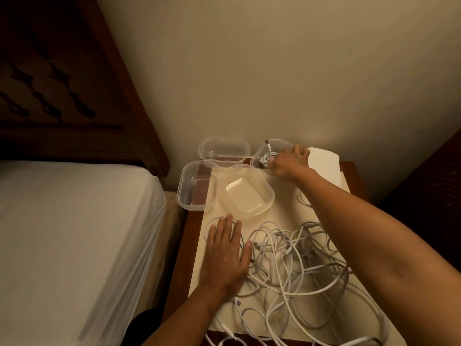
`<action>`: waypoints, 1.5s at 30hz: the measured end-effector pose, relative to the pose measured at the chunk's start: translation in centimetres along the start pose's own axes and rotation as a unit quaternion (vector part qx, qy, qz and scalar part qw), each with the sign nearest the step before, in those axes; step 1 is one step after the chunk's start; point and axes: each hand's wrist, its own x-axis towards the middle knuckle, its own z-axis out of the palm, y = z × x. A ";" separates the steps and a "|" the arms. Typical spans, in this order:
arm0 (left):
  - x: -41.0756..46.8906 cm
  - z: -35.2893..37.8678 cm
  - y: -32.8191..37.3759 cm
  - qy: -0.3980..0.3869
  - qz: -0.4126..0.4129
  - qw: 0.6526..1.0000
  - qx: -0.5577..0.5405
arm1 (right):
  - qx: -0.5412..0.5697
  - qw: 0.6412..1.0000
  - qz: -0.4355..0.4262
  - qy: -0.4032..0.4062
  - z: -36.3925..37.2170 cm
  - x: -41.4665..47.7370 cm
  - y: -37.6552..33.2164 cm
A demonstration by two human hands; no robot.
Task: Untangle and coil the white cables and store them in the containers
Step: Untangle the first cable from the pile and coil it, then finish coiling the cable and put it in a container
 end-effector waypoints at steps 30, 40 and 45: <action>0.1 0.2 -0.2 0.006 -0.004 1.000 0.007 | 0.011 0.997 -0.059 0.048 0.3 1.5 1.6; 0.1 0.0 -0.1 0.007 -0.010 1.000 -0.020 | 0.079 0.989 -0.051 0.110 -0.2 -0.8 1.8; 0.0 -0.5 0.2 0.021 0.031 0.999 -0.028 | 0.167 0.975 -0.049 0.141 -1.8 -9.3 0.2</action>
